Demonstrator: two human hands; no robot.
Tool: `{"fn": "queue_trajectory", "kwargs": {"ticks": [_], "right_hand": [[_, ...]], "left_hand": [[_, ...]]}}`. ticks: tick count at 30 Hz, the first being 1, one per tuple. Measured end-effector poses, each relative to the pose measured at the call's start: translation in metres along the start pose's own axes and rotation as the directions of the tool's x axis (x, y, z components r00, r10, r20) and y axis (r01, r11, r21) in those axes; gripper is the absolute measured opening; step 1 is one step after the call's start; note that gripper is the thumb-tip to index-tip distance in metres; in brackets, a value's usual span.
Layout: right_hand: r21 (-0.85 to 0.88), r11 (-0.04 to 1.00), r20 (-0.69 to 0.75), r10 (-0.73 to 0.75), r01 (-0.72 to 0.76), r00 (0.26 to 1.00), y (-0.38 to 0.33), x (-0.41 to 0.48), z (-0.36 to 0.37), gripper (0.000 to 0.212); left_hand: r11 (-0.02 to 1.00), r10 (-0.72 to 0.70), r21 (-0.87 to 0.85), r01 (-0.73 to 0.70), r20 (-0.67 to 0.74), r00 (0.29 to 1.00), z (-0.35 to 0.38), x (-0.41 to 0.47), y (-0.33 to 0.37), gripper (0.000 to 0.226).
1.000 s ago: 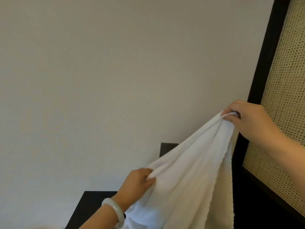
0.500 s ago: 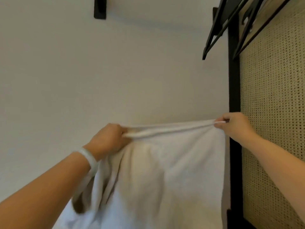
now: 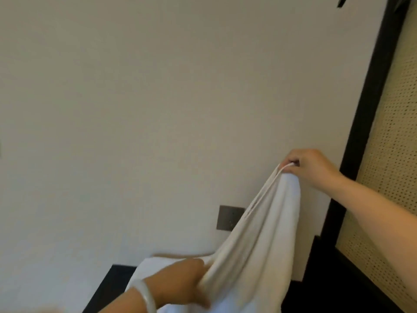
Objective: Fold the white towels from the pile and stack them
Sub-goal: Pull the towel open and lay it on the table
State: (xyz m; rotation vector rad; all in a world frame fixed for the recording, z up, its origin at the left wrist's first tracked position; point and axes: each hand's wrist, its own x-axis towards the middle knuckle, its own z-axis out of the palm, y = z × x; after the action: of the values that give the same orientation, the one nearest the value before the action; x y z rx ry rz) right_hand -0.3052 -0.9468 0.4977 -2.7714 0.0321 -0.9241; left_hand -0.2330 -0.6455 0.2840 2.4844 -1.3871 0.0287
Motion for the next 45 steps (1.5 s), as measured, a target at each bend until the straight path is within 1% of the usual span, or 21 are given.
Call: {"fn": "queue_trajectory", "kwargs": {"ticks": [2,5,8,10,12,15,18,20,22,25,26,28,29,30,31,32,35,37,39,42,45], "right_hand": [[-0.003,1.000,-0.031,-0.027,0.026,0.999,0.001,0.000,-0.001,0.008],[0.007,1.000,-0.066,-0.030,0.031,0.997,0.006,0.000,-0.005,0.009],[-0.008,1.000,-0.067,-0.024,0.024,0.997,0.011,-0.001,-0.010,0.009],[-0.019,1.000,-0.075,-0.021,0.019,0.997,0.013,-0.001,-0.014,0.009],[-0.017,1.000,-0.094,0.002,-0.003,0.996,0.015,-0.003,-0.018,0.009],[0.031,0.997,-0.146,0.081,-0.077,0.986,0.024,-0.008,-0.024,0.008],[0.121,0.964,-0.128,0.253,-0.238,0.959,0.034,-0.012,-0.022,0.012],[0.173,0.919,-0.079,0.372,-0.354,0.925,0.039,-0.012,-0.020,0.014],[0.241,0.880,-0.086,0.439,-0.409,0.894,0.041,-0.007,-0.022,0.012],[0.381,0.858,-0.275,0.461,-0.344,0.844,0.033,0.017,-0.046,0.011],[0.432,0.854,-0.367,0.460,-0.289,0.809,0.028,0.029,-0.061,0.011],[0.517,0.843,-0.524,0.451,-0.151,0.723,0.014,0.050,-0.096,0.007],[0.523,0.847,-0.582,0.434,-0.091,0.688,0.009,0.059,-0.113,0.011],[0.506,0.861,-0.618,0.407,-0.055,0.672,0.006,0.064,-0.126,0.017],[0.482,0.875,-0.627,0.383,-0.049,0.678,0.005,0.065,-0.133,0.021],[0.456,0.887,-0.611,0.369,-0.070,0.701,0.006,0.064,-0.136,0.021],[0.391,0.884,-0.432,0.422,-0.256,0.797,0.020,0.046,-0.118,0.025],[0.346,0.861,-0.298,0.477,-0.373,0.826,0.032,0.029,-0.093,0.025],[0.354,0.844,-0.237,0.498,-0.404,0.834,0.040,0.011,-0.065,0.017],[0.451,0.787,-0.186,0.545,-0.421,0.818,0.051,-0.010,-0.027,0.011],[0.422,0.781,-0.095,0.542,-0.459,0.835,0.061,-0.027,0.009,0.009]], "left_hand": [[0.993,-0.026,-0.113,0.029,0.030,0.999,0.010,-0.001,0.012,0.045],[0.900,-0.069,-0.417,0.126,0.149,0.986,0.025,0.006,0.017,0.041],[0.843,-0.026,-0.531,0.084,0.116,0.993,0.031,0.009,0.018,0.033],[0.835,-0.068,-0.548,0.057,0.001,0.998,0.036,0.011,0.016,0.036],[0.859,-0.195,-0.506,0.075,-0.190,0.962,0.034,0.015,0.008,0.037],[0.889,-0.345,-0.436,0.139,-0.439,0.829,0.005,0.020,-0.018,0.039],[0.941,-0.301,-0.309,0.138,-0.581,0.756,-0.057,0.030,-0.048,0.043],[0.965,-0.252,-0.217,0.145,-0.635,0.730,-0.107,0.041,-0.057,0.041],[0.984,-0.181,-0.127,0.129,-0.687,0.704,-0.160,0.054,-0.056,0.038],[0.994,-0.066,0.007,0.111,-0.763,0.643,-0.250,0.074,-0.036,0.032],[0.993,-0.028,0.045,0.106,-0.803,0.595,-0.281,0.079,-0.027,0.031],[0.990,0.061,0.113,0.086,-0.885,0.461,-0.335,0.085,-0.010,0.031],[0.986,0.108,0.148,0.070,-0.910,0.401,-0.353,0.086,-0.004,0.031],[0.982,0.150,0.183,0.055,-0.917,0.370,-0.363,0.086,-0.001,0.030],[0.976,0.180,0.213,0.045,-0.908,0.377,-0.366,0.087,-0.001,0.030],[0.971,0.198,0.235,0.040,-0.889,0.412,-0.362,0.086,-0.003,0.030],[0.963,0.209,0.268,0.022,-0.797,0.567,-0.320,0.083,-0.024,0.029],[0.965,0.196,0.264,0.002,-0.721,0.665,-0.281,0.082,-0.039,0.028],[0.974,0.156,0.228,0.000,-0.662,0.733,-0.244,0.082,-0.054,0.029],[0.987,0.087,0.162,0.020,-0.622,0.778,-0.203,0.078,-0.072,0.030],[0.991,0.026,0.122,0.056,-0.586,0.810,-0.169,0.068,-0.087,0.032]]}}
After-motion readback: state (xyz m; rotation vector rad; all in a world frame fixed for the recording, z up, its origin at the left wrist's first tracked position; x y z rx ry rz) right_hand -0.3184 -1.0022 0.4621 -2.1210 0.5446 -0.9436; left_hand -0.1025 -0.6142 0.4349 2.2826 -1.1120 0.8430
